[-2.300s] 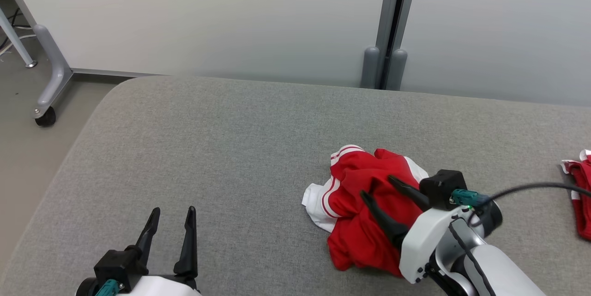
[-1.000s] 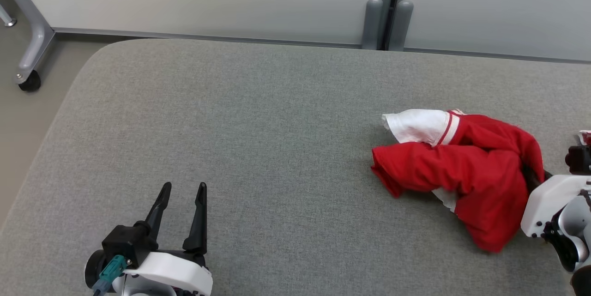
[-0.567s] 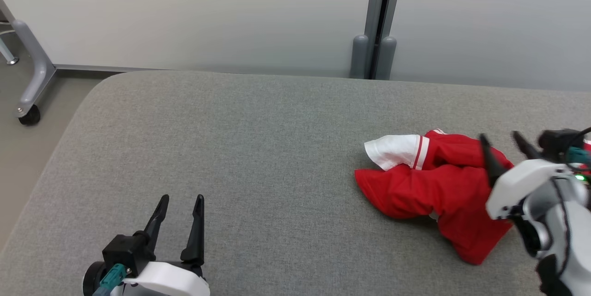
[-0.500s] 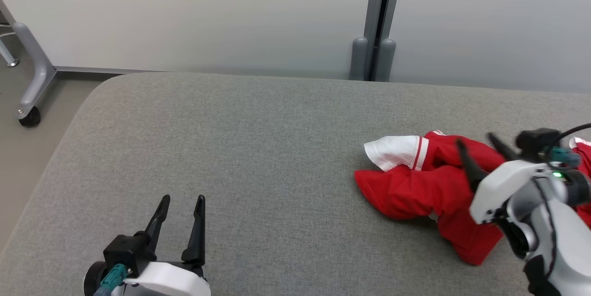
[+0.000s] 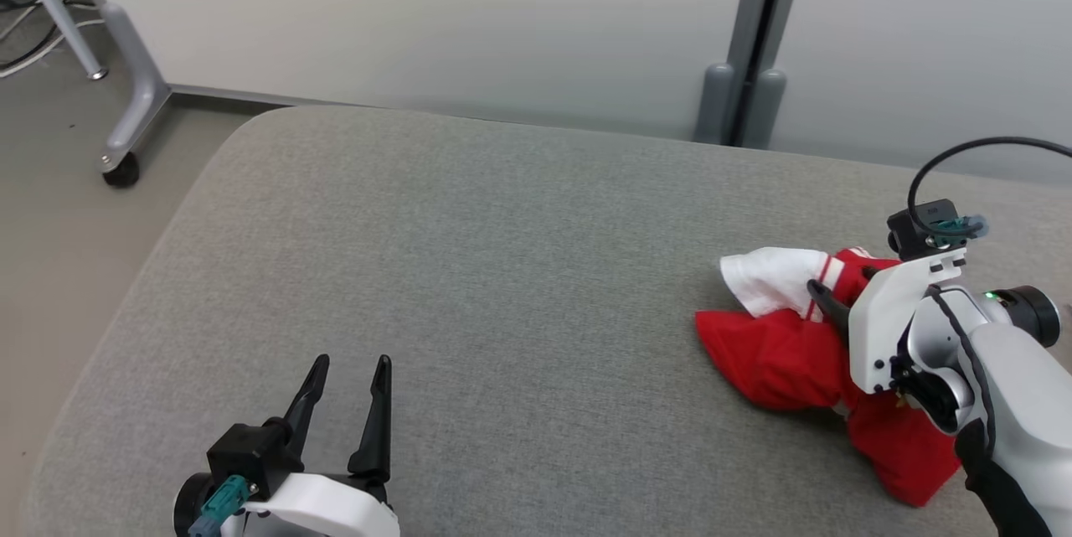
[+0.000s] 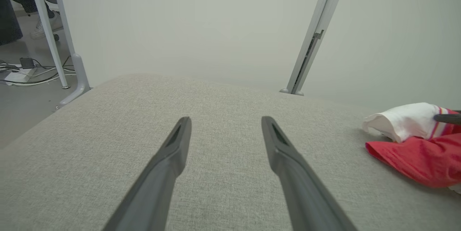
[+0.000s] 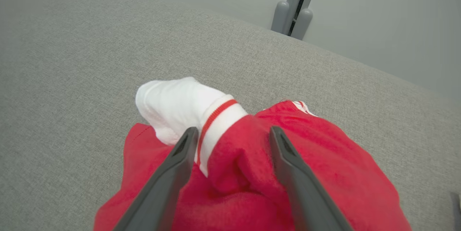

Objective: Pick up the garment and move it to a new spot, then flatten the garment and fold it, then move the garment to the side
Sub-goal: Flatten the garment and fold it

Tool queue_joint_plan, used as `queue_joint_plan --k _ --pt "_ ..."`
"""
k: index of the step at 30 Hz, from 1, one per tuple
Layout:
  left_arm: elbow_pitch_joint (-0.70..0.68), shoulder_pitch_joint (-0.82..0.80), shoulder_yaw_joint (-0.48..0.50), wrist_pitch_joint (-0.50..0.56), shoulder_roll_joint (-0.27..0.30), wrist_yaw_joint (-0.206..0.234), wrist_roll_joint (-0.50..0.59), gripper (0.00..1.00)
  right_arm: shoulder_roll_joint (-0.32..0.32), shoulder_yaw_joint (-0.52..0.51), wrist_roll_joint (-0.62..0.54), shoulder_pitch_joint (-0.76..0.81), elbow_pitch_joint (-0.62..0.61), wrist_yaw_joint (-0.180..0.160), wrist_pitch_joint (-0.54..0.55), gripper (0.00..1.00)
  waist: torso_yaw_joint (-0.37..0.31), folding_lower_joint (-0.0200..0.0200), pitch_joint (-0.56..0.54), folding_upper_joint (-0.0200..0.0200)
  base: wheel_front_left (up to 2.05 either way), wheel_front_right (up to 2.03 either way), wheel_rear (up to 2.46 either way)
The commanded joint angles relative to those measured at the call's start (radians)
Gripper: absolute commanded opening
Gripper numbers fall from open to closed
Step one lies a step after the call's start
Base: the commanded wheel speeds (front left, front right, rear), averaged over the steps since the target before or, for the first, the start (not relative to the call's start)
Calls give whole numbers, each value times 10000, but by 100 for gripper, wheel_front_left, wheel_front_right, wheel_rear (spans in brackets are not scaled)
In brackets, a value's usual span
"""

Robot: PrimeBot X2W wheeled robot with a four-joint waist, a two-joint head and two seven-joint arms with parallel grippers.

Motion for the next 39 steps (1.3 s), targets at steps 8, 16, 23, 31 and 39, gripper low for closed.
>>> queue_joint_plan --k 8,16,23,31,39 --pt "72 -191 63 -8 -36 -71 9 100 -141 351 284 -324 514 -1 109 0 391 0 149 0 0 0 0" --pt "114 -205 -23 -4 -102 -148 98 100 -262 527 393 -894 573 -1 -965 0 744 0 58 0 0 0 0" --pt "74 -210 -49 -3 -183 -147 146 100 129 1171 573 -2071 443 1 -1648 0 1352 0 202 0 0 0 0" --pt "59 -419 -91 -5 -394 -226 69 100 996 2727 1220 -3210 696 -1 -2016 0 2219 0 727 0 0 0 0" --pt "98 -639 -137 -6 -547 -319 51 100 1812 4192 2181 -3487 1576 -1 -2388 35 2802 0 1236 0 0 0 0"
